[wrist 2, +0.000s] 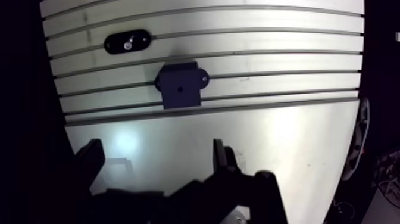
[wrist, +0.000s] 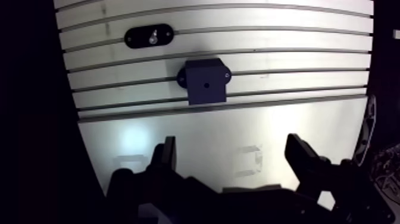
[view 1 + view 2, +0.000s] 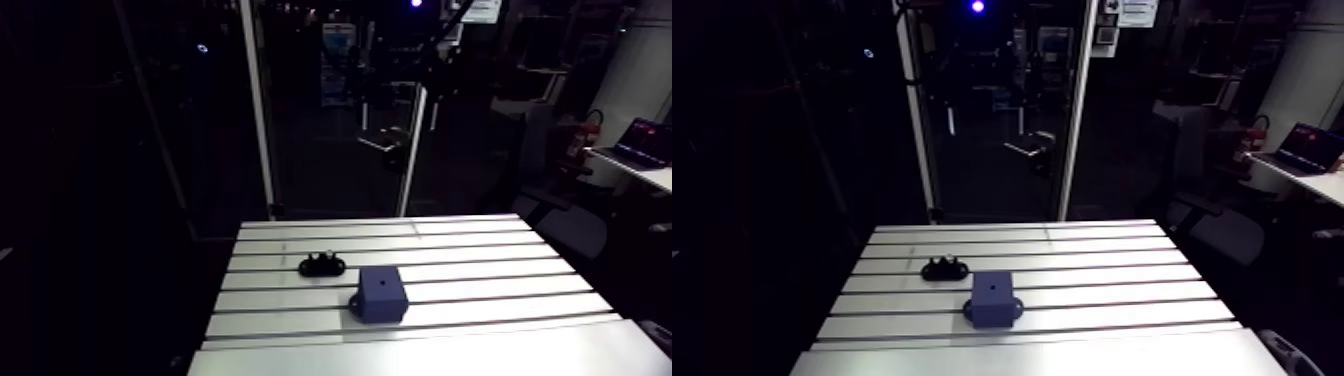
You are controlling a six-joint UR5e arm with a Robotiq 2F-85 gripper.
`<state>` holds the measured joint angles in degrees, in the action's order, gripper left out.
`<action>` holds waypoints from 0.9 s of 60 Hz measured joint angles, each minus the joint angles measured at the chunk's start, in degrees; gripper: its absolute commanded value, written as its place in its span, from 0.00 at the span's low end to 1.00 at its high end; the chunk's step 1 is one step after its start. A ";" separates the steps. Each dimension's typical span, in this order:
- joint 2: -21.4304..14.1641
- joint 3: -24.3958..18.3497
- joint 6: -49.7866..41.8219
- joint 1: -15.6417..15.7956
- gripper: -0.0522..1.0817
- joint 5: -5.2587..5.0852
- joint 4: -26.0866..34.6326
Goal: Pick up the M10 bolt and insert it into the hole until fully seated.
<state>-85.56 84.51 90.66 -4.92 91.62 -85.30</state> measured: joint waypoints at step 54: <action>5.14 -2.28 2.36 0.89 0.05 -0.23 -4.71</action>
<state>-80.42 82.23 93.02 -4.03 91.39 -90.00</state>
